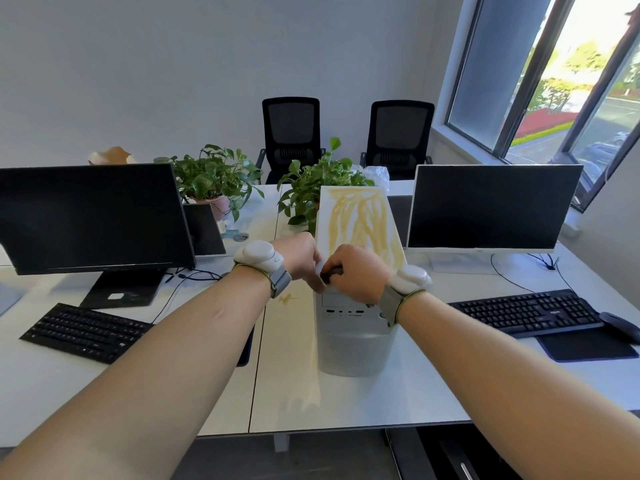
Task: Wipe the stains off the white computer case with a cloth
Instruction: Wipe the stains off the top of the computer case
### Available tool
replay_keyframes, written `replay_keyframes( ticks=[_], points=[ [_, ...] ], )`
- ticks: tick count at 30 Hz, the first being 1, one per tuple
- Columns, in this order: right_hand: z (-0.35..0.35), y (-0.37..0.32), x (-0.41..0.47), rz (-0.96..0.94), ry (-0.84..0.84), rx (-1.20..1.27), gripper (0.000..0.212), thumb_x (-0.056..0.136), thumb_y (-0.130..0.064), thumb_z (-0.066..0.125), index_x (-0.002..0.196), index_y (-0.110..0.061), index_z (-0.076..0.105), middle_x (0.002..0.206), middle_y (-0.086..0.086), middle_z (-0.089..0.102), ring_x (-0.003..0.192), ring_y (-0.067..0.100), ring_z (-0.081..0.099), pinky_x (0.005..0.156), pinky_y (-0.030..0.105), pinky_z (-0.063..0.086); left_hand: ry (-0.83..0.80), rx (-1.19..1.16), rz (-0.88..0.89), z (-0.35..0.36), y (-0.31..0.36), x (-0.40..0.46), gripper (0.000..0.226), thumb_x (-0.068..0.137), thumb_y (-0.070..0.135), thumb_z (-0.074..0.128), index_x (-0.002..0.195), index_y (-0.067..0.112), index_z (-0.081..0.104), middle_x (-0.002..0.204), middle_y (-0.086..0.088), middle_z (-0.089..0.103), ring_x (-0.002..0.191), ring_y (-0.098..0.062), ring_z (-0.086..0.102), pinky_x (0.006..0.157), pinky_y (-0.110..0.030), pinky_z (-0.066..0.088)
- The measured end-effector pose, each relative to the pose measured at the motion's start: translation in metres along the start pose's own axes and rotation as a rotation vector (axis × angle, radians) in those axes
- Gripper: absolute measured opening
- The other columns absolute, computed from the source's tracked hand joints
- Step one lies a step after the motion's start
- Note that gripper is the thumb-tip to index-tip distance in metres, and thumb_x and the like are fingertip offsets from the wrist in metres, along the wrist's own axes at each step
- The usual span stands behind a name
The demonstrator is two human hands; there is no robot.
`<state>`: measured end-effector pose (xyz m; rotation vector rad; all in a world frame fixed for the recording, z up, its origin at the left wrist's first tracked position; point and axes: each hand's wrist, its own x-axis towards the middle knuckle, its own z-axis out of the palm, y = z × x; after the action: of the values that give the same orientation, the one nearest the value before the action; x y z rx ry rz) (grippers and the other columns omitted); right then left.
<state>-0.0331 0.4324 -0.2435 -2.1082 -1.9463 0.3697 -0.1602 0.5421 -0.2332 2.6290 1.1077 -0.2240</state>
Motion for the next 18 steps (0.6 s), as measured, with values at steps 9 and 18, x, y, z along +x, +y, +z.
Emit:
replay_keyframes(
  ticks=[9,18],
  points=[
    [-0.001,0.000,-0.001,-0.020,-0.021,-0.012,0.034,0.092,-0.016,0.054,0.108,-0.032,0.079,0.104,0.000,0.066,0.092,0.023,0.063,0.077,0.035,0.058,-0.004,-0.018,-0.021,0.002,-0.003,0.000,0.057,0.062,0.044,0.094,0.112,0.022,0.079,0.105,0.000,0.078,0.091,-0.023,0.073,0.081,-0.037,0.060],
    [0.003,0.002,-0.002,-0.005,0.021,-0.014,0.033,0.092,-0.017,0.055,0.108,-0.034,0.079,0.107,-0.001,0.064,0.096,0.022,0.061,0.084,0.039,0.058,0.007,-0.047,-0.021,0.007,-0.006,0.000,0.052,0.064,0.043,0.091,0.110,0.022,0.079,0.115,-0.002,0.076,0.098,-0.025,0.073,0.081,-0.034,0.057]
  ],
)
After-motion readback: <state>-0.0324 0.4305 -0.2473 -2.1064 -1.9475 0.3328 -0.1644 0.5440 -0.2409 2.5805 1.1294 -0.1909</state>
